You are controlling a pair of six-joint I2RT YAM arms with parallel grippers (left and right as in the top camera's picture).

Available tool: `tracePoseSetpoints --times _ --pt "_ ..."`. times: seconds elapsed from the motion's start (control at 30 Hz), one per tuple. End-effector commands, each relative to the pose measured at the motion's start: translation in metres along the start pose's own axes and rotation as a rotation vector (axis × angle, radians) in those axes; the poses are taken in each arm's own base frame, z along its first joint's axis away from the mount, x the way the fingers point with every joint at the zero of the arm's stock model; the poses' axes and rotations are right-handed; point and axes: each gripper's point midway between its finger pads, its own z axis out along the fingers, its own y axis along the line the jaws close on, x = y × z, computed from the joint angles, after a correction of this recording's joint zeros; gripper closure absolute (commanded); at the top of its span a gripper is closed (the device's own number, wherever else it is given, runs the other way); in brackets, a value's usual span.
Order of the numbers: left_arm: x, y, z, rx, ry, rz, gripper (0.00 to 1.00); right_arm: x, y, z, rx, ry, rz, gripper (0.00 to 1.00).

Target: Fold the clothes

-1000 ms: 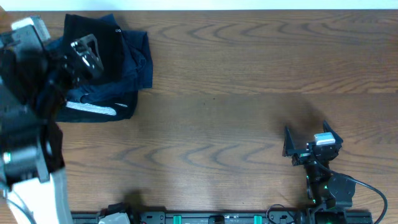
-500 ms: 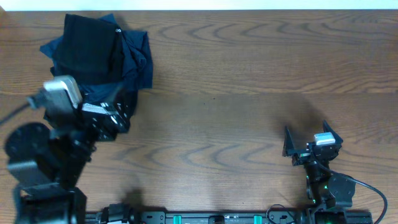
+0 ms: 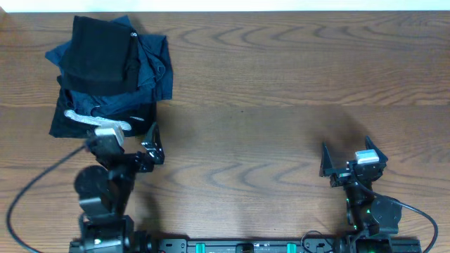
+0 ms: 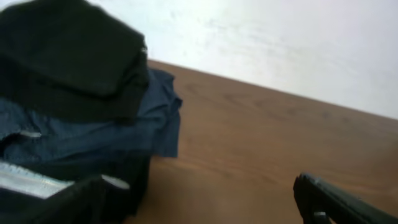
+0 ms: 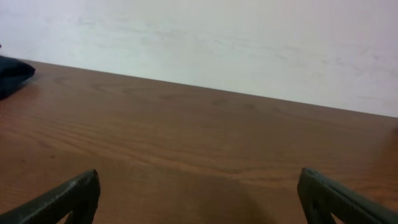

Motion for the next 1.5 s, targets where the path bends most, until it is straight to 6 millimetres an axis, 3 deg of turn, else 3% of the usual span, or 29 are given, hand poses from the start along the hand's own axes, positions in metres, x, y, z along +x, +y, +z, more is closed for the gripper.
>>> tracePoseSetpoints --times 0.0,0.37,0.73,1.17,1.47 --pt "0.022 0.014 0.002 -0.033 -0.044 0.007 0.02 0.0 -0.001 0.0 0.001 -0.001 -0.013 0.01" --pt "0.058 0.039 0.003 -0.108 -0.106 0.013 0.02 0.0 -0.001 0.0 0.001 -0.001 -0.013 0.01" --pt "0.07 0.049 -0.003 -0.183 -0.073 0.02 0.02 0.0 -0.001 0.0 0.001 -0.001 -0.013 0.01" --pt "0.063 0.031 -0.007 -0.125 -0.104 0.239 0.02 0.0 -0.001 0.0 0.001 -0.001 -0.013 0.01" --pt "0.064 0.025 -0.007 -0.1 -0.105 0.271 0.02 0.0 -0.001 0.0 0.001 -0.001 -0.013 0.01"
